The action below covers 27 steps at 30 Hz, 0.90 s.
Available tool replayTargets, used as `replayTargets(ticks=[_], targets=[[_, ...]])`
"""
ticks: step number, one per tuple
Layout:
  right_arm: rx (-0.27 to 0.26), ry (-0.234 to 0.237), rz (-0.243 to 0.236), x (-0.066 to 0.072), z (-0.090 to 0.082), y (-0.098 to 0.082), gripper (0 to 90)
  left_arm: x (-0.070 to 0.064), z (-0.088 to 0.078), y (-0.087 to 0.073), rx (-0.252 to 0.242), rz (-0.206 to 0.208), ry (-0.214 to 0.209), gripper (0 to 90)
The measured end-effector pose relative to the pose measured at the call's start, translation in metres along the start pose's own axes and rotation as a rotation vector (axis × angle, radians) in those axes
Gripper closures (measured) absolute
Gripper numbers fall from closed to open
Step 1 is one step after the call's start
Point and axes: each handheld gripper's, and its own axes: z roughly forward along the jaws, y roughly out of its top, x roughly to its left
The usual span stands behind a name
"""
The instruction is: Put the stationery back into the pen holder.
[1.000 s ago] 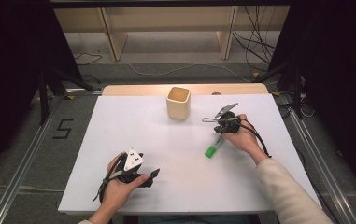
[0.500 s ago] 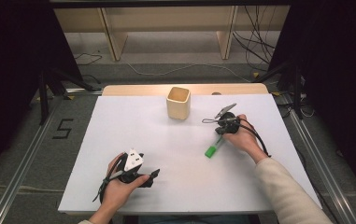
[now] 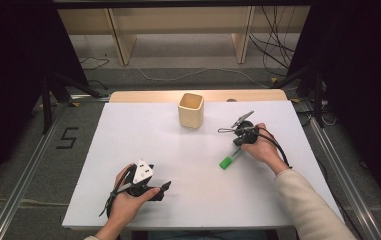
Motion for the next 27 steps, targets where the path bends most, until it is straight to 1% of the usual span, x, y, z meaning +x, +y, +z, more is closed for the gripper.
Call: replayTargets(ticks=[1,2,3,5,6,8,11,12,14,15,20,23,24,25,27], targets=[[0.005,-0.001,0.005,0.0,-0.001,0.0,90.0,0.0,0.0,0.0,-0.003,-0.003,0.001,17.4],[0.002,0.004,-0.001,0.0,-0.001,-0.001,90.0,0.0,0.0,0.0,-0.003,-0.003,0.001,17.4],[0.005,0.003,0.007,0.0,-0.001,-0.001,90.0,0.0,0.0,0.0,-0.003,-0.003,0.001,17.4],[0.014,0.004,0.001,0.0,-0.002,-0.002,90.0,0.0,0.0,0.0,-0.004,-0.004,0.002,17.4],[0.02,0.007,0.011,0.001,-0.003,-0.002,90.0,0.0,0.0,0.0,-0.004,-0.004,0.002,17.4],[0.018,0.005,0.002,0.001,-0.003,-0.003,90.0,0.0,0.0,0.0,-0.003,0.0,0.004,17.4],[0.026,0.01,0.007,0.002,-0.005,-0.004,90.0,0.0,-0.001,0.0,-0.004,0.002,0.006,17.4],[0.024,0.008,0.002,0.002,-0.005,-0.005,90.0,0.0,-0.001,0.0,-0.004,0.002,0.006,17.4],[0.029,0.013,0.008,0.002,-0.006,-0.006,90.0,0.0,-0.001,0.0,-0.006,-0.002,0.006,17.5],[0.034,0.015,0.018,0.003,-0.007,-0.007,90.0,0.0,-0.001,0.0,-0.006,-0.004,0.005,17.5],[0.042,0.022,0.03,0.002,-0.011,-0.013,90.0,0.0,0.0,0.0,-0.005,-0.005,0.006,17.5],[0.053,0.021,0.023,0.002,-0.013,-0.016,90.0,0.0,0.0,0.0,-0.003,-0.001,0.007,17.5],[0.058,0.025,0.034,0.004,-0.014,-0.017,90.0,0.0,-0.001,0.0,-0.003,-0.002,0.007,17.5],[0.064,0.027,0.026,0.005,-0.017,-0.021,90.0,0.0,-0.001,0.0,-0.003,0.001,0.009,17.5],[0.068,0.031,0.039,0.007,-0.019,-0.024,90.0,0.0,-0.001,0.0,-0.003,-0.001,0.008,17.5]])
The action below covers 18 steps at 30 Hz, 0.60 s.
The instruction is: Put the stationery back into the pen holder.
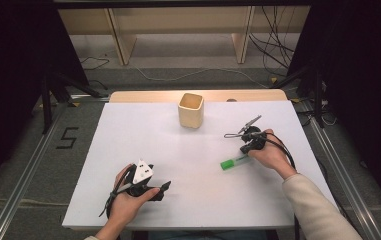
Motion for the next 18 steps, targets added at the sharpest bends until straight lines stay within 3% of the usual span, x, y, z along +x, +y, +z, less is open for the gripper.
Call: replayTargets(ticks=[4,5,18], targets=[[0.009,0.004,0.012,0.002,-0.004,-0.005,90.0,0.0,0.0,0.0,0.001,0.0,0.0,17.5],[0.004,0.009,0.042,0.005,-0.006,-0.009,90.0,0.0,0.0,0.0,0.0,0.004,0.002,17.5],[0.014,0.03,0.059,0.015,-0.02,-0.028,90.0,0.0,0.0,0.0,0.001,0.005,0.003,17.5]])
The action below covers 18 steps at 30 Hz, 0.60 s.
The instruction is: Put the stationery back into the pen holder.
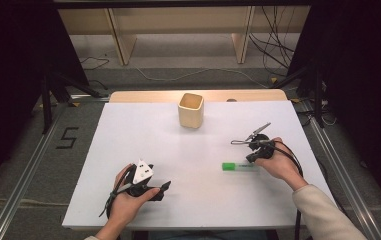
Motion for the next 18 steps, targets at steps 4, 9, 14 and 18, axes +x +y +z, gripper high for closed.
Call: replayTargets(ticks=[4,9,14,18], targets=[[0.02,0.006,0.015,0.002,0.0,-0.008,90.0,0.0,0.0,0.0,0.001,-0.003,-0.002,17.6],[0.021,0.011,0.013,0.006,-0.003,-0.011,90.0,0.0,0.0,0.0,0.0,0.0,0.0,17.6],[0.037,0.016,-0.001,0.014,-0.005,-0.017,90.0,0.0,-0.001,0.0,-0.001,-0.003,0.0,17.7],[0.044,0.019,-0.004,0.017,-0.007,-0.019,90.0,-0.001,-0.001,0.0,-0.002,-0.002,0.0,17.7]])
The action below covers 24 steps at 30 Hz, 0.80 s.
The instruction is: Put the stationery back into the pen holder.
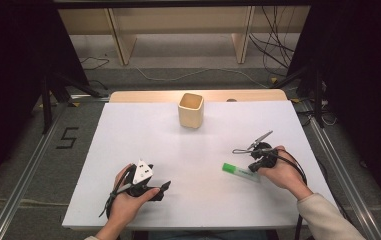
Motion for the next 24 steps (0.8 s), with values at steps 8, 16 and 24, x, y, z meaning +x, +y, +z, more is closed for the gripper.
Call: replayTargets(ticks=[8,16,24], targets=[[0.022,0.016,-0.019,0.0062,-0.0024,-0.0043,90.0,0.0,0.0002,-0.0001,-0.003,-0.006,0.002,17.7],[0.034,0.023,-0.026,0.0081,-0.0029,-0.0045,90.0,0.0001,-0.0001,0.0,0.001,0.0,0.001,17.7],[0.03,0.021,-0.039,0.0053,-0.0073,-0.0014,82.6,0.0002,0.0001,-0.0001,0.002,0.001,0.002,17.7]])
